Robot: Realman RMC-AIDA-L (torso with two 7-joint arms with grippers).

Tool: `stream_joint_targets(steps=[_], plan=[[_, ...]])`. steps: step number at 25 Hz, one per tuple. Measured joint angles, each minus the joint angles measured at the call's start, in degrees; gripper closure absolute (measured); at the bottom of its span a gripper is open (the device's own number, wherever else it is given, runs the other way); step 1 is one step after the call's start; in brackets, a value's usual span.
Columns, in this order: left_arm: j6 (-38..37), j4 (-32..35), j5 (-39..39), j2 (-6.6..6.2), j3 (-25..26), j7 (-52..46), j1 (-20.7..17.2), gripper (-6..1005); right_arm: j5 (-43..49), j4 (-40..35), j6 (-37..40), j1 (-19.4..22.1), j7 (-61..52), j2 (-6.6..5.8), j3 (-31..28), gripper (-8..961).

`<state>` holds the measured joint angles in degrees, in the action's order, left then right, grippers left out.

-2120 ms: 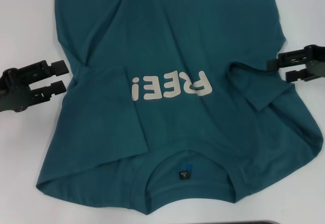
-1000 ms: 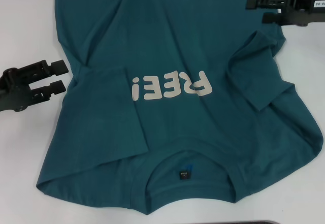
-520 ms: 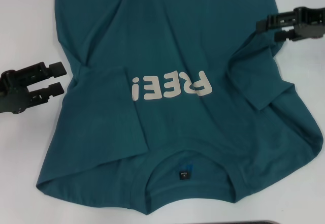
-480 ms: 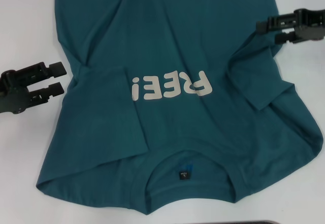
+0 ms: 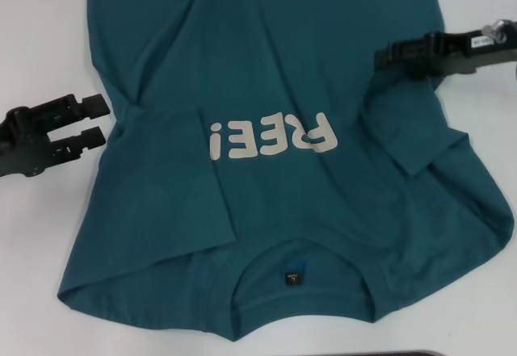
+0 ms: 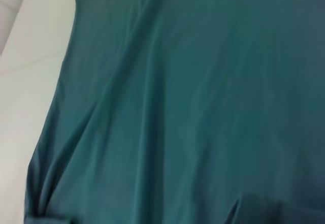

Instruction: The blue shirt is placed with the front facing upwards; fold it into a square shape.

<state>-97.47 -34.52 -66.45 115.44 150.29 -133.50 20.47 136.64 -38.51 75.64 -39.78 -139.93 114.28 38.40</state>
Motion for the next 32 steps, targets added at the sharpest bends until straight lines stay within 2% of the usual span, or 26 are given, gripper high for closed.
stream_joint_targets(steps=[5, 9, 13, 17, 23, 25, 27, 29, 32], plan=[[0.06, 0.00, -0.01, 0.05, 0.00, 0.00, 0.01, 220, -2.20, 0.52, -5.47, -0.98, 2.73, 1.39, 0.17, 37], [0.27, 0.02, -0.01, 0.05, 0.00, 0.00, 0.01, 220, -2.11, 1.35, -11.66, -1.63, 3.38, 2.80, 2.86, 37], [0.39, 0.07, -0.01, 0.05, 0.00, 0.00, 0.10, 220, -2.07, 1.40, -13.02, -2.24, 3.05, 3.26, 5.49, 37], [0.29, 0.07, 0.03, 0.03, 0.00, 0.00, -0.31, 221, -2.30, -1.48, -6.54, -1.88, 2.01, 2.21, 5.43, 37], [0.10, 0.07, -0.06, -0.25, 0.00, 0.00, -0.94, 221, -2.02, -11.65, 9.22, 1.15, 4.04, -0.29, 6.20, 37], [0.09, 0.07, -0.08, -0.27, 0.00, 0.00, -0.96, 221, -1.81, -15.16, 12.42, 2.51, 7.32, -0.66, 6.48, 37], [0.25, 0.07, -0.09, -0.28, 0.00, 0.00, -0.96, 221, -1.08, -18.94, 15.03, 4.01, 12.52, -0.59, 6.58, 37], [0.36, 0.07, -0.09, -0.29, 0.00, 0.00, -0.91, 221, 0.10, -22.15, 15.93, 5.44, 17.82, 0.09, 6.64, 37], [0.37, 0.07, 0.01, -0.30, 0.00, 0.00, -0.81, 221, 0.85, -25.16, 15.49, 7.60, 24.54, 1.78, 6.26, 37]])
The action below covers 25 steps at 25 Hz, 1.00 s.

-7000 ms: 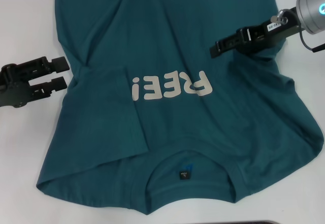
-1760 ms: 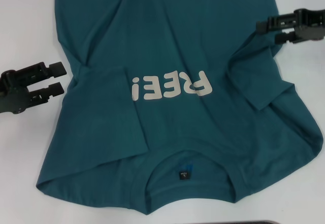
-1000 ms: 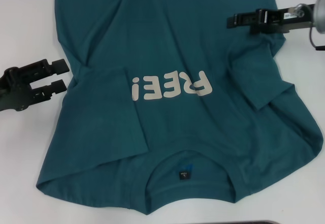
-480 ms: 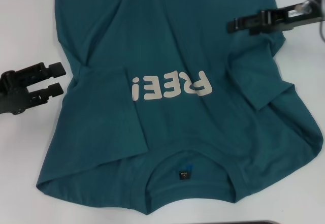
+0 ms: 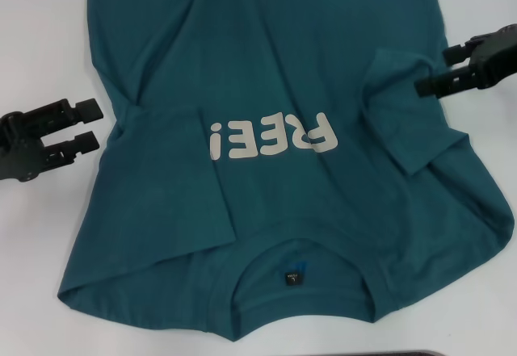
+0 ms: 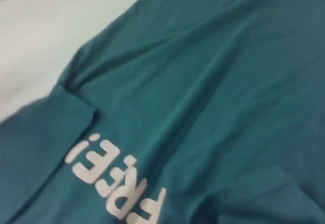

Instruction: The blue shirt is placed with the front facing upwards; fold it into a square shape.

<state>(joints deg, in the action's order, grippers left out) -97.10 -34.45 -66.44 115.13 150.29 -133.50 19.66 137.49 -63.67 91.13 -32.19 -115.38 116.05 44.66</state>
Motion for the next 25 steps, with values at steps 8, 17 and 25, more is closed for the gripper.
stream_joint_targets(steps=[8, 17, 25], plan=[[-0.24, 0.00, -0.11, -0.14, 0.00, -0.49, -0.02, 221, 5.72, -0.50, 2.01, -0.08, 0.24, 1.35, 0.91, 37], [-0.07, 0.05, 0.12, -0.18, 0.00, -0.53, 0.13, 221, 8.28, -2.69, 4.50, -0.84, -0.09, 1.62, 3.16, 37], [-0.02, 0.09, 0.09, -0.09, 0.00, -0.53, -0.05, 221, 12.82, -3.49, 4.29, -0.41, 0.56, 1.97, 4.77, 37]])
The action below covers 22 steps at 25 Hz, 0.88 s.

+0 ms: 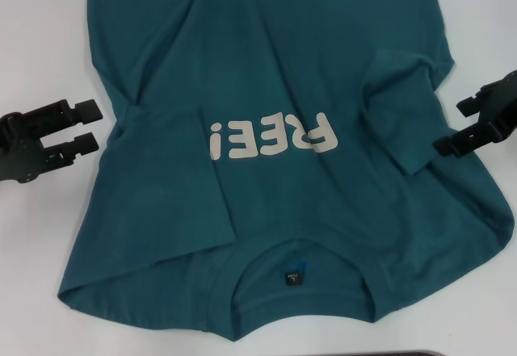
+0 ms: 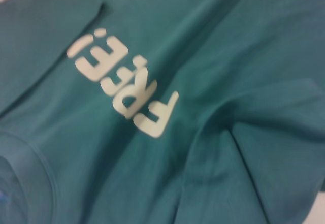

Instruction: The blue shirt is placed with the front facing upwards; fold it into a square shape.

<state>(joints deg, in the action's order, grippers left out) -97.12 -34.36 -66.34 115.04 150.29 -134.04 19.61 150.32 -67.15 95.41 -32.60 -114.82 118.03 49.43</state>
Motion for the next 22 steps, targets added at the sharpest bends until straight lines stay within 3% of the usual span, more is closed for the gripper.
stream_joint_targets(steps=[22], plan=[[0.09, 1.24, 0.19, -0.15, 0.00, 0.18, 0.17, 225, 0.35, -0.38, 0.10, 0.89, 1.21, 0.86, 0.60, 37]])
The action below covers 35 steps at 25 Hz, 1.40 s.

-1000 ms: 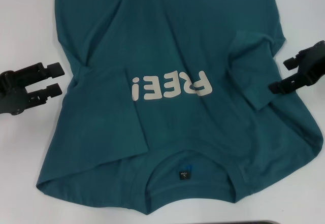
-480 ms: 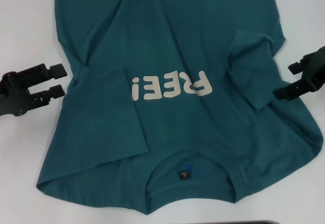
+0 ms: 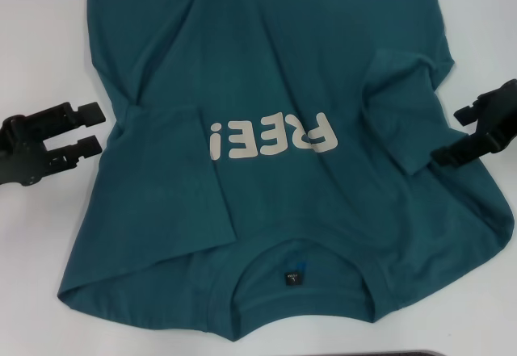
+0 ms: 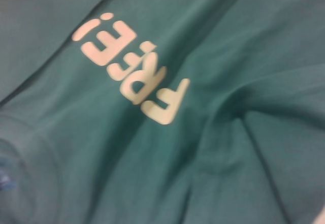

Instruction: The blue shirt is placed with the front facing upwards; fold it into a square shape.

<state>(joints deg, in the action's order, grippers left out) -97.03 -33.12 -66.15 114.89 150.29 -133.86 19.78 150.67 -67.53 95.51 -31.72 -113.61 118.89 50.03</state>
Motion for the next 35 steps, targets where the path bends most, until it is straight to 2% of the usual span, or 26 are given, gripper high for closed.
stream_joint_targets(steps=[4, 12, 23, 29, 31, 35], plan=[[0.00, -0.01, 0.01, -0.02, 0.00, 0.00, 0.18, 226, -0.04, 0.35, 0.64, -0.51, -0.19, 0.61, 1.25, 37], [-0.01, 0.04, 0.02, -0.02, 0.00, 0.22, 0.08, 228, -0.59, 5.46, -3.36, -1.34, -2.17, 0.73, 6.61, 37], [0.15, 0.08, 0.06, 0.07, 0.00, 0.26, -0.10, 232, -1.98, 5.35, -2.49, -1.52, -2.18, 0.68, 7.65, 37], [0.18, 0.08, 0.06, 0.07, 0.00, 0.27, -0.18, 233, -1.63, 1.78, -2.60, -0.15, -2.39, 0.26, 6.63, 37], [0.18, 0.08, 0.07, 0.08, 0.00, 0.27, -0.19, 234, -1.55, 0.68, -2.68, 0.22, -2.79, 0.07, 3.93, 37], [0.20, 0.08, 0.06, 0.16, 0.00, 0.27, -0.17, 235, -0.66, 0.83, -2.73, 0.24, -3.05, -0.03, 2.24, 38]])
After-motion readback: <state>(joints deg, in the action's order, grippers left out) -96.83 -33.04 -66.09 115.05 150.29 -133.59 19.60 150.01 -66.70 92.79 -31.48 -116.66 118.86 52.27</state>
